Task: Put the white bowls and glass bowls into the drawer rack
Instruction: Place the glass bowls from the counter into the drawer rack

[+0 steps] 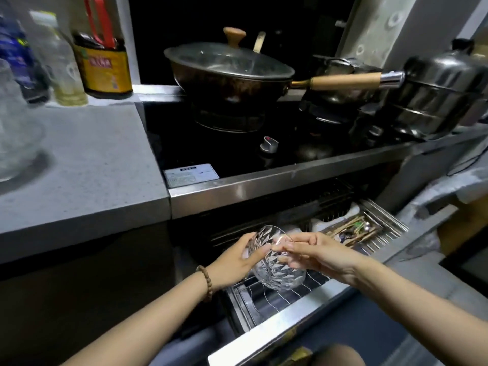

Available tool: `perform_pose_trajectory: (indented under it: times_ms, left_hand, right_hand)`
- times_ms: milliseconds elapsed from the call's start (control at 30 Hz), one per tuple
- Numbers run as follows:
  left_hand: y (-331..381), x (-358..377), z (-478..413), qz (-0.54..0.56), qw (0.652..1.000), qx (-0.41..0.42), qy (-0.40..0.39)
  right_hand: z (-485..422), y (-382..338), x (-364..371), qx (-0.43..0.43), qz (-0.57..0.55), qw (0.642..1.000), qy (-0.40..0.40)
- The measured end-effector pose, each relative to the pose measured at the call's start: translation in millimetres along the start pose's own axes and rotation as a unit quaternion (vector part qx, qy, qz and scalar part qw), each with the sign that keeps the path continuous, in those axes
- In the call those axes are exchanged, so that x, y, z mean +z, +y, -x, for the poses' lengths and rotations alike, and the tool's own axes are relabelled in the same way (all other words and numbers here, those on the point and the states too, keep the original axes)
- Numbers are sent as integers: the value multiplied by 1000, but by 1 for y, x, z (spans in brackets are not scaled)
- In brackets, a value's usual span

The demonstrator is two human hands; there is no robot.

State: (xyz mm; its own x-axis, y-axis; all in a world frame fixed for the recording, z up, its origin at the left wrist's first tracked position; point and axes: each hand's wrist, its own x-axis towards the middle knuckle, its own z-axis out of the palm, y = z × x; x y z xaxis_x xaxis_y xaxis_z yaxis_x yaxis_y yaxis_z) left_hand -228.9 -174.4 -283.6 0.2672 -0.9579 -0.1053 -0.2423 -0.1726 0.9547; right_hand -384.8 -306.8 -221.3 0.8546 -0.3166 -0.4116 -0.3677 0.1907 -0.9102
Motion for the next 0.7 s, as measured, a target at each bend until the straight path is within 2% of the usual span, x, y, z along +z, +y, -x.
perform_pose_trajectory:
  times_ms: [167,300,500,700]
  left_hand:
    - [-43,10,-19,-33,998,-53,11]
    - [-70,9,-29,-159,987,-35,4]
    - [-104,6,-30,-322,946,-47,2]
    - [-128,-1,-23,-347,937,-52,4]
  right_hand:
    - [-38,35,-12,54,-50,997,34]
    - [-65,56,-14,119,-60,990,49]
    - [-93,77,-10,205,-38,978,10]
    - [-116,91,-5,264,-18,964,-27]
